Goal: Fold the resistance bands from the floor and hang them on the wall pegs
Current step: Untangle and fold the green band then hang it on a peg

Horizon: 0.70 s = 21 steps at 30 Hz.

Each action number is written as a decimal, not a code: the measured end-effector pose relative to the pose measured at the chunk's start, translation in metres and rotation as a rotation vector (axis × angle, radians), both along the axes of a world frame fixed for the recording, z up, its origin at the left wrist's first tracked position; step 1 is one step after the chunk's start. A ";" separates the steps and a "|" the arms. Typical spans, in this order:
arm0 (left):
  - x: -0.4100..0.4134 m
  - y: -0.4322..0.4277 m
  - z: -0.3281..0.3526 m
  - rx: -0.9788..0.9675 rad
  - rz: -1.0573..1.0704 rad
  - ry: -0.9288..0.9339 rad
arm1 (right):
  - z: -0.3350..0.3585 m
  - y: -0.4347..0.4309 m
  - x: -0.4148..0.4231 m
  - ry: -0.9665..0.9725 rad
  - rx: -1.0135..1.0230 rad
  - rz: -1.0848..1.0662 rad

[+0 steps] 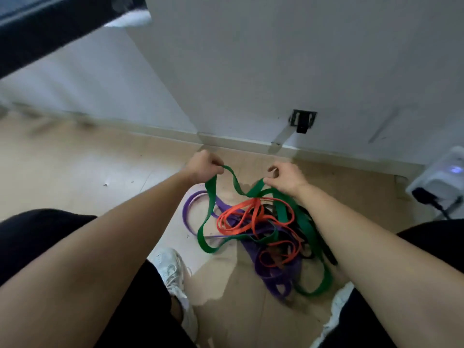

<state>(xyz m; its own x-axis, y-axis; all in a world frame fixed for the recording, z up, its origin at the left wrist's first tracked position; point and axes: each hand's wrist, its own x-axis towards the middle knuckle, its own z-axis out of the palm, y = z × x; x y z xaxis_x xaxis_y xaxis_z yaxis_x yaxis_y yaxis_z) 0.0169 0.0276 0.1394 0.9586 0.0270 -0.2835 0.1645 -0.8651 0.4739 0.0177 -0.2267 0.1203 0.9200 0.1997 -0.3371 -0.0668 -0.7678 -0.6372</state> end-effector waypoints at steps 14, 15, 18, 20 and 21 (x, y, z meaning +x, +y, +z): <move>0.058 -0.041 0.170 -0.384 -0.160 -0.353 | 0.139 -0.005 0.054 -0.061 0.520 0.063; 0.069 -0.038 0.170 -0.384 -0.158 -0.336 | 0.144 -0.008 0.065 -0.054 0.560 0.030; 0.093 -0.034 0.167 -0.379 -0.221 -0.205 | 0.160 -0.020 0.096 -0.030 0.577 -0.050; 0.102 -0.033 0.162 -0.418 -0.257 -0.139 | 0.171 -0.029 0.114 -0.028 0.528 -0.021; 0.105 -0.034 0.159 -0.457 -0.254 -0.109 | 0.177 -0.032 0.121 -0.024 0.508 0.007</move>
